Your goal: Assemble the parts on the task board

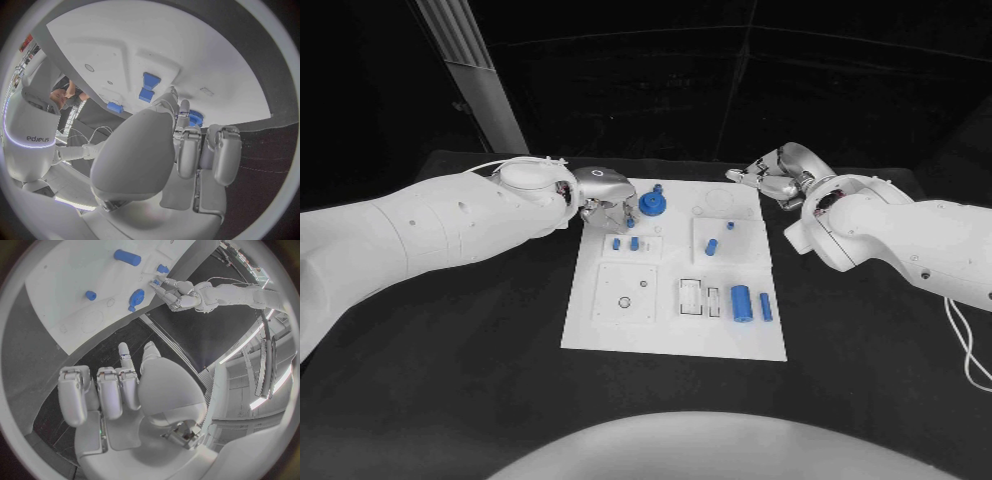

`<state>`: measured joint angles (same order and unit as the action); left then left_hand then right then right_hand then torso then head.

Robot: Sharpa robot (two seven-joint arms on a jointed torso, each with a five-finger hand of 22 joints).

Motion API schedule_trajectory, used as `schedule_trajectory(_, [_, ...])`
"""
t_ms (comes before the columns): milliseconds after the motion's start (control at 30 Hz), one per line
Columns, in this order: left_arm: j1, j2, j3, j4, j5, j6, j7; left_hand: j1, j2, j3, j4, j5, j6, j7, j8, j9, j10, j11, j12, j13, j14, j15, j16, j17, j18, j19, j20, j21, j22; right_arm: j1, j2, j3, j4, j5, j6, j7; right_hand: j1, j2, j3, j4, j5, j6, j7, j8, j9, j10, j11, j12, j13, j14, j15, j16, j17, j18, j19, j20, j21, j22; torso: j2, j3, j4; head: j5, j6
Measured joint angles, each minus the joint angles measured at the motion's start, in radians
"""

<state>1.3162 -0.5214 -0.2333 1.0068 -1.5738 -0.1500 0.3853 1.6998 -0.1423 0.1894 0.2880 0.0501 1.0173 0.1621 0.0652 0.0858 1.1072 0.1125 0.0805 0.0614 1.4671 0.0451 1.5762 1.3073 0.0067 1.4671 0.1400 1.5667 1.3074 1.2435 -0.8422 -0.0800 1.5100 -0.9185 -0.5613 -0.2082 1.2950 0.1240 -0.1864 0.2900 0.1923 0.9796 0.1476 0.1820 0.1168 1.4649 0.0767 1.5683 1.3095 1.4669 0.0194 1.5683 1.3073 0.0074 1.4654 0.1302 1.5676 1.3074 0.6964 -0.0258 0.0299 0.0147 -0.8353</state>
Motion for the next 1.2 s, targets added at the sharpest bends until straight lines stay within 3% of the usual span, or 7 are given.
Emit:
schedule_trajectory(367, [-0.001, -0.025, -0.001, 0.009, -0.001, -0.097, 0.001, -0.018, -0.018, -0.042, 0.0, 0.0, -0.164, 0.035, -0.002, -0.022, -0.083, 0.028, -0.011, 0.002, 0.0, 0.025, 0.0, 0.0, 0.0, -0.002, 0.02, 0.0, 0.0, 0.0, -0.002, 0.0, 0.0, 0.0, 0.0, 0.0, 0.004, 0.004, 0.0, 0.0, 0.0, 0.0, 0.0, 0.0, 0.0, 0.0, 0.0, 0.0, 0.0, 0.0, 0.0, 0.0, 0.0, 0.0, 0.0, 0.0, 0.0, 0.0, 0.0, -0.0003, 0.0004, -0.002, 0.006])
schedule_trajectory(800, [0.001, -0.137, -0.001, 0.083, 0.088, -0.275, 0.032, -0.028, -0.028, -0.065, 0.003, 0.0, -0.196, 0.043, 0.001, -0.02, -0.091, 0.03, 0.013, 0.004, 0.0, 0.025, 0.0, 0.0, 0.0, 0.001, 0.024, -0.016, 0.0, 0.0, -0.017, 0.0, 0.01, 0.0, -0.005, 0.008, 0.021, 0.007, -0.017, 0.0, 0.005, -0.007, 0.0, 0.004, 0.0, 0.0, 0.0, 0.0, 0.0, 0.0, 0.0, 0.0, 0.0, 0.0, 0.0, 0.0, 0.0, 0.0, -0.001, -0.0005, 0.0012, -0.025, 0.024])
schedule_trajectory(933, [0.003, -0.17, -0.001, 0.116, 0.23, -0.341, 0.087, -0.042, -0.029, -0.09, 0.0, 0.0, -0.196, 0.043, 0.006, -0.019, -0.095, 0.027, 0.037, 0.004, 0.0, 0.025, -0.026, 0.0, 0.023, -0.017, 0.028, -0.118, 0.0, 0.0, -0.034, 0.0, 0.02, -0.007, -0.008, 0.02, 0.063, 0.007, -0.027, -0.001, 0.002, -0.017, -0.003, 0.012, 0.0, -0.003, 0.0, -0.049, 0.008, 0.0, 0.0, 0.0, 0.0, 0.0, 0.0, 0.0, 0.0, 0.0, -0.002, -0.0011, 0.0012, -0.04, 0.032])
schedule_trajectory(1067, [0.005, -0.193, -0.001, 0.152, 0.428, -0.38, 0.15, -0.094, -0.023, -0.114, -0.002, 0.002, -0.19, 0.037, 0.019, -0.017, -0.102, 0.02, 0.063, 0.005, -0.043, 0.016, -0.178, -0.016, 0.087, -0.208, 0.025, -0.343, 0.0, 0.0, -0.045, 0.001, 0.024, -0.043, -0.008, 0.037, 0.14, 0.03, -0.03, 0.002, -0.021, -0.024, -0.009, 0.016, 0.0, -0.328, -0.013, -0.423, -0.202, 0.001, -0.025, 0.0, 0.0, 0.0, 0.0, -0.018, 0.0, 0.0, -0.002, -0.0016, 0.0012, -0.049, 0.038])
schedule_trajectory(1100, [0.005, -0.2, -0.001, 0.17, 0.53, -0.387, 0.178, -0.121, -0.012, -0.124, 0.001, 0.006, -0.189, 0.037, 0.025, -0.017, -0.111, 0.018, 0.08, 0.005, -0.148, 0.015, -0.326, -0.162, 0.128, -0.368, 0.025, -0.551, -0.02, 0.001, -0.046, 0.001, 0.024, -0.058, -0.008, 0.041, 0.176, 0.037, -0.03, 0.003, -0.044, -0.027, -0.012, 0.018, 0.0, -0.42, -0.012, -0.779, -0.404, 0.0, -0.025, 0.0, 0.001, 0.0, 0.003, -0.021, 0.0, 0.0, -0.002, -0.0014, 0.0012, -0.053, 0.042])
schedule_trajectory(1133, [0.005, -0.201, -0.001, 0.173, 0.55, -0.388, 0.183, -0.129, -0.012, -0.126, 0.001, 0.008, -0.188, 0.035, 0.027, -0.017, -0.115, 0.018, 0.084, 0.005, -0.175, 0.015, -0.365, -0.201, 0.136, -0.404, 0.025, -0.601, -0.036, 0.001, -0.046, 0.001, 0.024, -0.076, -0.007, 0.045, 0.179, 0.038, -0.03, 0.003, -0.045, -0.027, -0.012, 0.018, 0.0, -0.425, -0.012, -0.803, -0.416, 0.0, -0.025, 0.0, 0.001, 0.0, 0.003, -0.021, 0.0, 0.0, -0.002, -0.0013, 0.0012, -0.055, 0.043])
schedule_trajectory(1200, [0.006, -0.212, -0.001, 0.203, 0.739, -0.392, 0.225, -0.197, -0.004, -0.145, -0.003, 0.046, -0.185, 0.032, 0.042, -0.015, -0.136, 0.022, 0.111, 0.005, -0.387, 0.022, -0.638, -0.473, 0.168, -0.572, 0.031, -0.859, -0.146, 0.001, -0.044, 0.001, 0.021, -0.123, -0.006, 0.055, 0.213, 0.027, -0.03, 0.003, -0.09, -0.02, -0.005, 0.018, 0.0, -0.476, 0.004, -1.086, -0.619, 0.0, -0.024, 0.0, 0.001, 0.0, 0.004, -0.022, 0.0, 0.0, -0.001, -0.0009, 0.0007, -0.067, 0.049])
